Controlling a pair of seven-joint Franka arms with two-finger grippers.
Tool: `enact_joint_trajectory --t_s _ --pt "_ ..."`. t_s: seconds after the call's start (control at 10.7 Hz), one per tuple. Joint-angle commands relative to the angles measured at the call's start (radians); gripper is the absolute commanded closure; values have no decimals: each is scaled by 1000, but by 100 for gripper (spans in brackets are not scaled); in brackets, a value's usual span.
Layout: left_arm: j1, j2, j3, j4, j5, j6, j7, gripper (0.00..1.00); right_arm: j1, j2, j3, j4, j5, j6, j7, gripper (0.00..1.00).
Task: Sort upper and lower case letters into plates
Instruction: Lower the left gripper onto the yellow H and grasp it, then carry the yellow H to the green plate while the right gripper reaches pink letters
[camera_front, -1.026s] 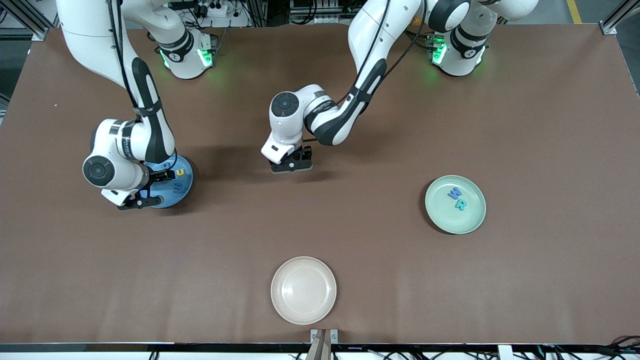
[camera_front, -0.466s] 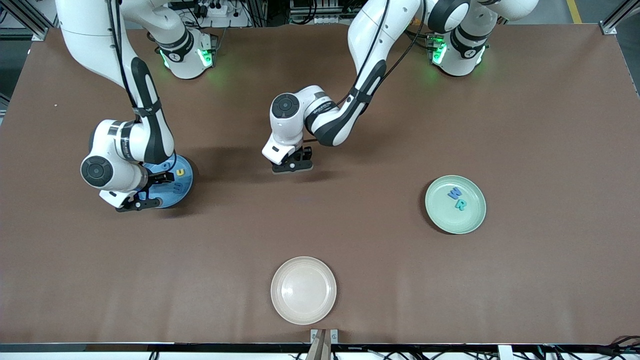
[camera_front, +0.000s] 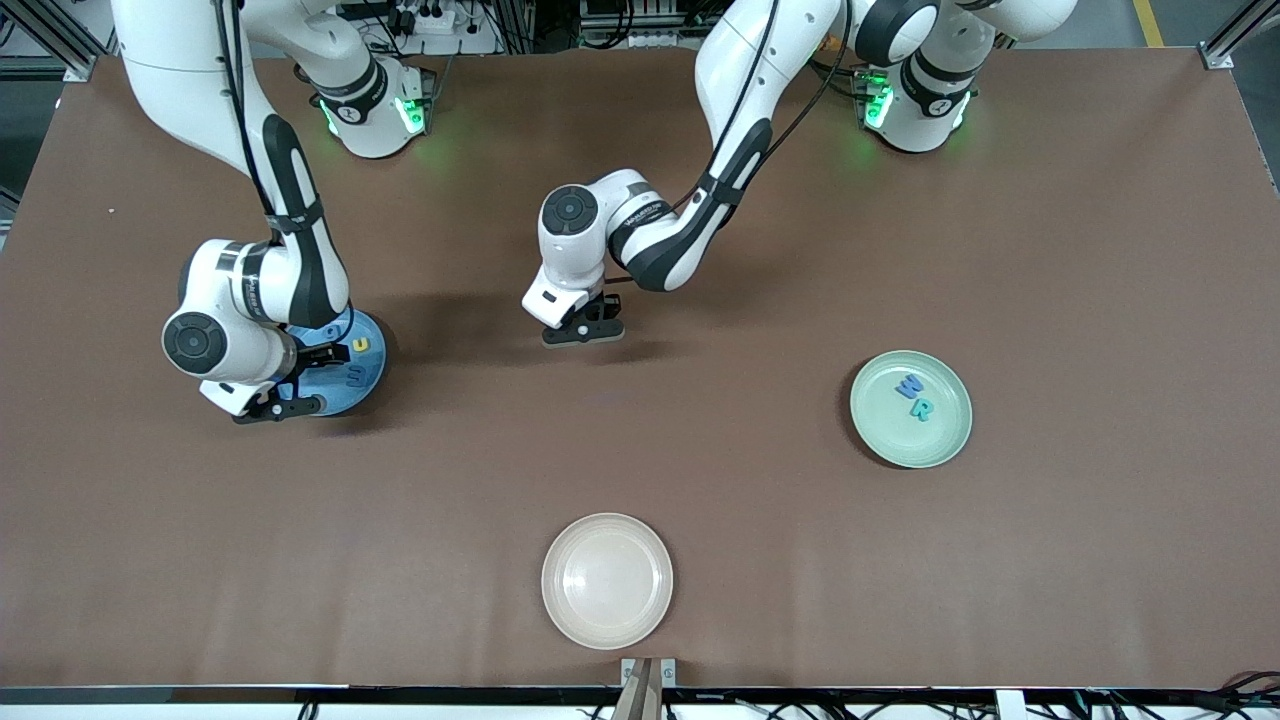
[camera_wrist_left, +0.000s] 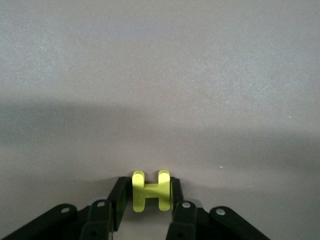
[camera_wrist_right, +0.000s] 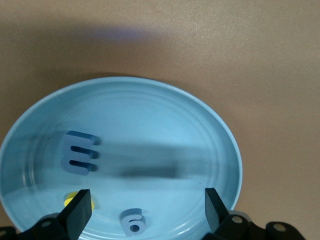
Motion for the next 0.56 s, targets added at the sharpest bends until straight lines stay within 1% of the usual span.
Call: enact_joint_trajectory --t_s 0.0,0.09,0.19,0.28,0.47 --pt "-20 21 20 21 -40 -5 -1 86 -2 4 3 10 1 -9 -2 0" --pt "-20 8 20 13 -34 -13 8 100 -1 4 3 8 1 -10 -2 0" --pt "-20 -14 23 13 -30 -46 17 100 -4 4 3 10 1 -10 -6 0" --pt "-18 -56 25 10 -27 -85 22 100 -4 6 3 10 1 -9 -6 0" --pt "-3 -139 43 -2 -27 -204 22 100 -1 6 3 10 1 -7 -6 0"
